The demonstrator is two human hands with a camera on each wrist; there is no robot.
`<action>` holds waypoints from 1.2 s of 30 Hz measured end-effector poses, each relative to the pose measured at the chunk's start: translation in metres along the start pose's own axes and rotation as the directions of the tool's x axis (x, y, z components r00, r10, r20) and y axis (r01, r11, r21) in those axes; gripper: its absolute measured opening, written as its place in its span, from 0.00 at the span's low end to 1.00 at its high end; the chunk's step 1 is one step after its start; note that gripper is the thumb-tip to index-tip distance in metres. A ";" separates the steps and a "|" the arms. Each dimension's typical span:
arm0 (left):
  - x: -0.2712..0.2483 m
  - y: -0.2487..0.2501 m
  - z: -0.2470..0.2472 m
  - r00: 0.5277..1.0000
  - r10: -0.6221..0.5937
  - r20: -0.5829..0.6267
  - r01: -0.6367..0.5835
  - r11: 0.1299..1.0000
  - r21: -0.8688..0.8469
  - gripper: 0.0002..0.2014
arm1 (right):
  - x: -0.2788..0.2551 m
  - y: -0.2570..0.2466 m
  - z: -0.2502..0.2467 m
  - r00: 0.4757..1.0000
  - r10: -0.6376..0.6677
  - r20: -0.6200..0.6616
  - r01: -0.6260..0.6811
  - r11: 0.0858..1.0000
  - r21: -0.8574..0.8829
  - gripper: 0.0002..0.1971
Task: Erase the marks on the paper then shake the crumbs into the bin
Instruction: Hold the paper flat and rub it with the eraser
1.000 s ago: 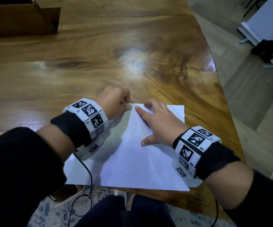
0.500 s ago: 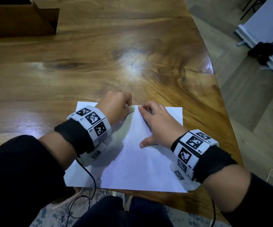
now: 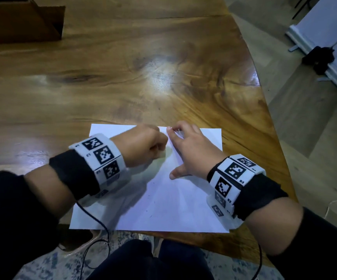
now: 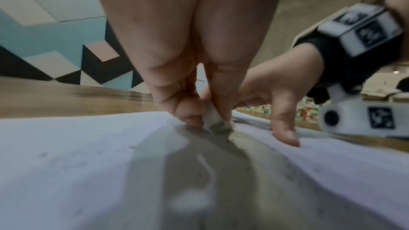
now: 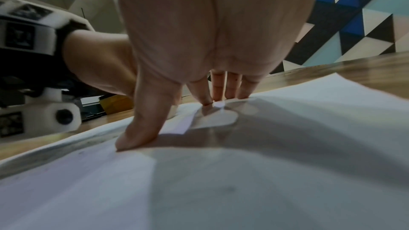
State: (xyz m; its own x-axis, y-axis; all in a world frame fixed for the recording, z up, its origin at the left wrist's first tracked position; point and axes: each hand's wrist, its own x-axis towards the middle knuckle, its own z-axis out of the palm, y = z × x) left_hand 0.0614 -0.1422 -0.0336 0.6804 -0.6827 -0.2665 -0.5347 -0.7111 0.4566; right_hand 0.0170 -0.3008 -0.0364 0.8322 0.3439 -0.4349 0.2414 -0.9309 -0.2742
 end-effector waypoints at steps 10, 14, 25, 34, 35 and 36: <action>-0.009 0.000 0.006 0.998 -0.005 -0.061 0.004 1.000 -0.020 0.02 | 0.000 0.000 0.000 1.000 -0.005 0.010 0.005 1.000 -0.010 0.59; -0.030 0.001 0.007 0.997 -0.008 0.076 0.015 0.996 -0.088 0.04 | -0.001 0.000 -0.001 1.000 -0.009 0.013 0.008 1.000 0.003 0.58; 0.005 -0.005 -0.001 0.906 -0.309 -0.290 0.262 0.946 -0.189 0.06 | -0.002 0.003 0.000 1.000 -0.023 -0.005 0.023 0.998 0.062 0.57; 0.009 -0.002 -0.006 0.964 -0.171 -0.205 0.158 0.984 -0.079 0.06 | -0.001 0.001 0.000 1.000 -0.011 0.001 0.011 1.000 0.023 0.57; 0.010 0.001 -0.004 0.960 -0.165 -0.225 0.151 0.985 -0.079 0.05 | -0.001 0.001 0.001 1.000 -0.010 0.000 0.010 1.000 0.020 0.57; 0.007 0.003 0.000 0.967 -0.141 -0.211 0.128 0.989 -0.075 0.04 | -0.001 0.001 0.001 1.000 -0.009 0.002 0.009 1.000 0.016 0.57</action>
State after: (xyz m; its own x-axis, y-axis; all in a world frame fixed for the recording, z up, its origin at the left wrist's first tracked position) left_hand 0.0642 -0.1491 -0.0336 0.8394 -0.5243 -0.1432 -0.4039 -0.7781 0.4811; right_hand 0.0162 -0.3016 -0.0369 0.8291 0.3529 -0.4337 0.2410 -0.9255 -0.2924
